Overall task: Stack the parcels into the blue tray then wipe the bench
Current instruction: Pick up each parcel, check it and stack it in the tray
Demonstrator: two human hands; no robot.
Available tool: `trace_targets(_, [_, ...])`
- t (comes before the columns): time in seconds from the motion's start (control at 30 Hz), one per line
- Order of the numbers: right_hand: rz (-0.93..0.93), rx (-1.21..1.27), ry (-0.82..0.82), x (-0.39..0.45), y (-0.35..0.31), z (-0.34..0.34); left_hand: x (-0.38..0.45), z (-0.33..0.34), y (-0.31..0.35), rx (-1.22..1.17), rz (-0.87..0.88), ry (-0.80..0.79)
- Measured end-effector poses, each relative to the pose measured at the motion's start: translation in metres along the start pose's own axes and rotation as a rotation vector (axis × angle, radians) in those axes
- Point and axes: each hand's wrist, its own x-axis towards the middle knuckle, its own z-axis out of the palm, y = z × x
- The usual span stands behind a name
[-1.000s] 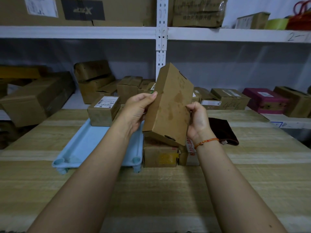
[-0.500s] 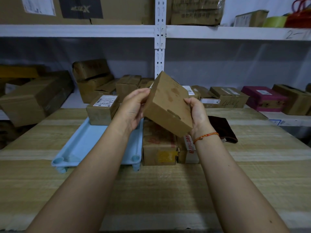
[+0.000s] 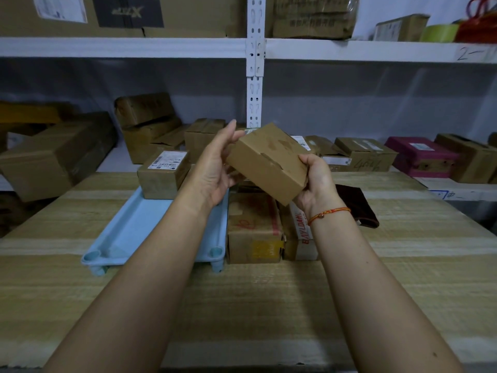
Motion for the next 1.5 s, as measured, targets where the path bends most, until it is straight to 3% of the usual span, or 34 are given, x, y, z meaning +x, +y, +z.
trace_targets(0.43, [-0.099, 0.034, 0.087, 0.006, 0.002, 0.001, 0.005, 0.0, -0.005, 0.112, -0.053, 0.132])
trace_targets(0.7, [-0.14, -0.109, 0.071, -0.003, -0.003, -0.003, 0.006, -0.01, -0.012, -0.026, -0.188, 0.234])
trace_targets(0.9, [-0.146, -0.22, 0.059, -0.007, -0.002, -0.003, 0.008, -0.019, -0.017, 0.063, -0.206, 0.265])
trace_targets(1.3, [-0.335, -0.296, -0.212, -0.015, 0.01, 0.006, 0.02, -0.028, -0.016, 0.626, 0.055, 0.432])
trace_targets(1.5, [-0.41, -0.348, -0.302, -0.022, 0.021, 0.013, 0.015, -0.008, -0.009, 0.773, 0.271, 0.31])
